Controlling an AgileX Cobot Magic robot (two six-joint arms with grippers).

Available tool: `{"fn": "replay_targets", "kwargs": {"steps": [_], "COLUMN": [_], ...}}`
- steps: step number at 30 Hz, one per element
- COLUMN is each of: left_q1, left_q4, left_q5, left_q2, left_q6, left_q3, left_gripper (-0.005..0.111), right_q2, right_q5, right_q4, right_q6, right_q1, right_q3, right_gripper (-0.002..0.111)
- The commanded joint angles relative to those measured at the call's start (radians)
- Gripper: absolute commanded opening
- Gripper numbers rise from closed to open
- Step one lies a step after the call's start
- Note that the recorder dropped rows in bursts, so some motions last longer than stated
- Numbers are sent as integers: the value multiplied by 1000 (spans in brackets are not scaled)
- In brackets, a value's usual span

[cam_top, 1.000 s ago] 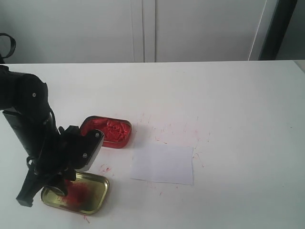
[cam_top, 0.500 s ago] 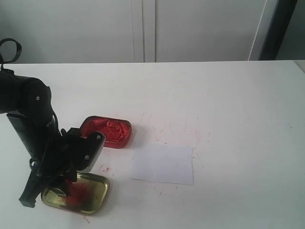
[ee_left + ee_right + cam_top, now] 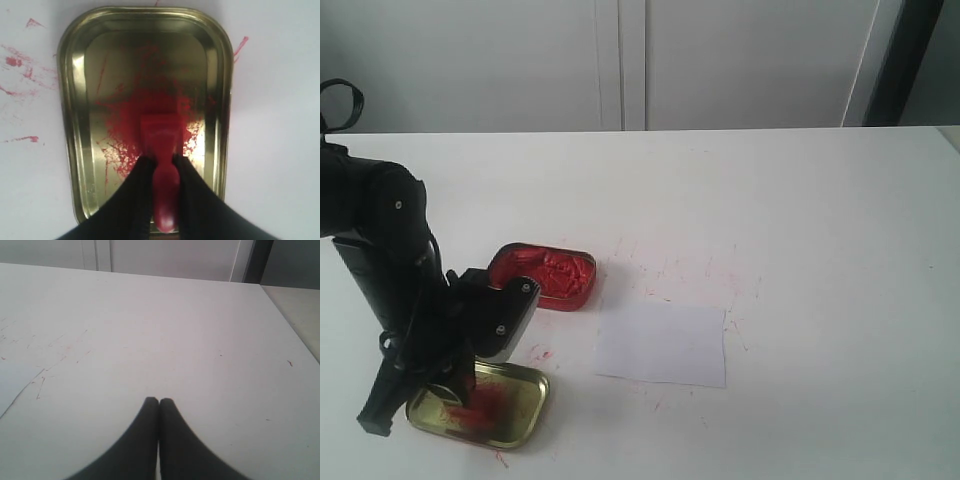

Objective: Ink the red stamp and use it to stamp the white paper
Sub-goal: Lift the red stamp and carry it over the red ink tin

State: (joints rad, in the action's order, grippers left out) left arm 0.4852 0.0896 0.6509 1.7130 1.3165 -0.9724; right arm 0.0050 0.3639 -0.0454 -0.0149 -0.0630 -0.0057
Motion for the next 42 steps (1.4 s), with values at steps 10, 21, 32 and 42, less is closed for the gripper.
{"fn": "replay_targets", "kwargs": {"steps": [10, 21, 32, 42], "left_q1": [4, 4, 4, 4], "left_q4": [14, 14, 14, 14], "left_q5": [31, 31, 31, 61], "left_q2": [-51, -90, -146, -88], "left_q6": [-5, -111, -318, -379], "left_q3": [6, 6, -48, -199], "left_gripper": [0, 0, 0, 0], "right_q2": [-5, -5, -5, -5], "right_q5": [-16, -16, -16, -16], "right_q4": [-4, -4, -4, -4], "right_q6": [-5, -5, -5, -5], "right_q1": [5, 5, 5, 5], "right_q3": [6, 6, 6, 6], "right_gripper": [0, 0, 0, 0]}}
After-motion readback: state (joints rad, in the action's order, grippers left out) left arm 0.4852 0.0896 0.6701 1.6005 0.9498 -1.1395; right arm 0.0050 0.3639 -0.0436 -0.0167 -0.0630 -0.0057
